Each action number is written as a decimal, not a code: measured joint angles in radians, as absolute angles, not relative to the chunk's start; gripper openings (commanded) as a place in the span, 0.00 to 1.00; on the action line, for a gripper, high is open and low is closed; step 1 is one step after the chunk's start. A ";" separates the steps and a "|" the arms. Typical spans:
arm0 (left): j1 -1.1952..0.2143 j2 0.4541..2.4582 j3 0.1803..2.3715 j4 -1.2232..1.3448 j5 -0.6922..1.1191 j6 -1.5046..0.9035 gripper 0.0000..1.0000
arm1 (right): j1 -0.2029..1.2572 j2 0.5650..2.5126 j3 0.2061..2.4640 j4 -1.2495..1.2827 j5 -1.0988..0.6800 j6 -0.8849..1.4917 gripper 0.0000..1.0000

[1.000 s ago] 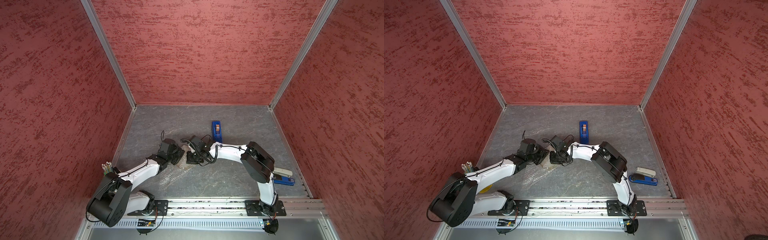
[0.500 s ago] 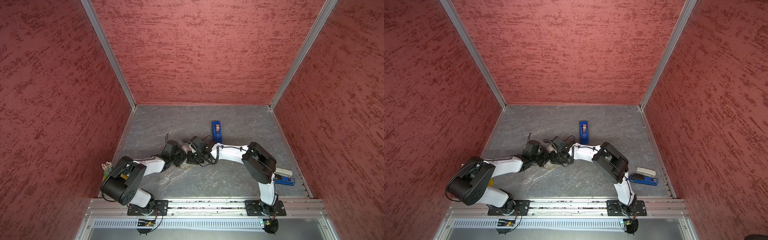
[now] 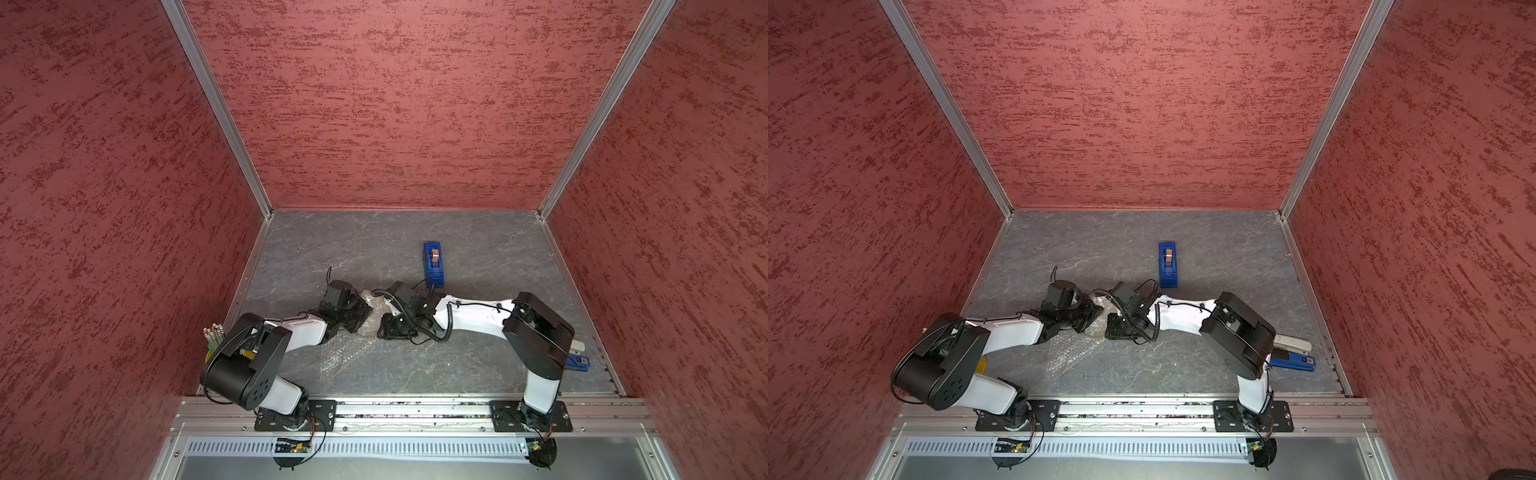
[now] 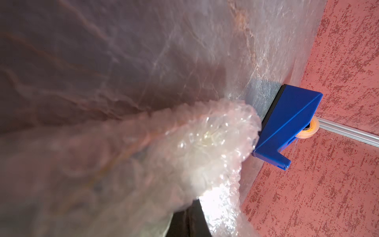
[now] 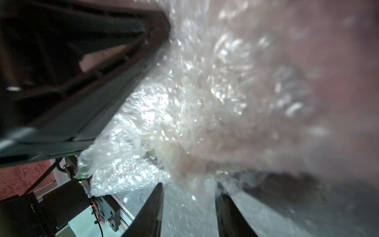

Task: Wrap dinner plates in bubble wrap
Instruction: Adjust the bubble wrap at the center of the board.

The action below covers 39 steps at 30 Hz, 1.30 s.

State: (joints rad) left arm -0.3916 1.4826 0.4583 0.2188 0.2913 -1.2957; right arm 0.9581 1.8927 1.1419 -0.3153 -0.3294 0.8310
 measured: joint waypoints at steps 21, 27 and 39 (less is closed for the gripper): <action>-0.344 1.486 0.489 0.173 0.268 -1.260 0.10 | 0.754 2.109 1.519 -0.520 -0.175 0.604 0.28; -0.350 1.505 0.480 0.216 0.282 -1.271 0.10 | 0.751 2.075 1.492 -0.517 -0.172 0.550 0.38; -0.355 1.485 0.471 0.206 0.283 -1.285 0.11 | 0.908 1.831 1.366 -0.486 -0.185 0.603 0.48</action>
State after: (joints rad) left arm -0.3546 1.4845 0.4713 0.2058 0.2832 -1.2850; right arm 0.9085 1.8309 1.3663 -0.4862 -0.1852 0.6033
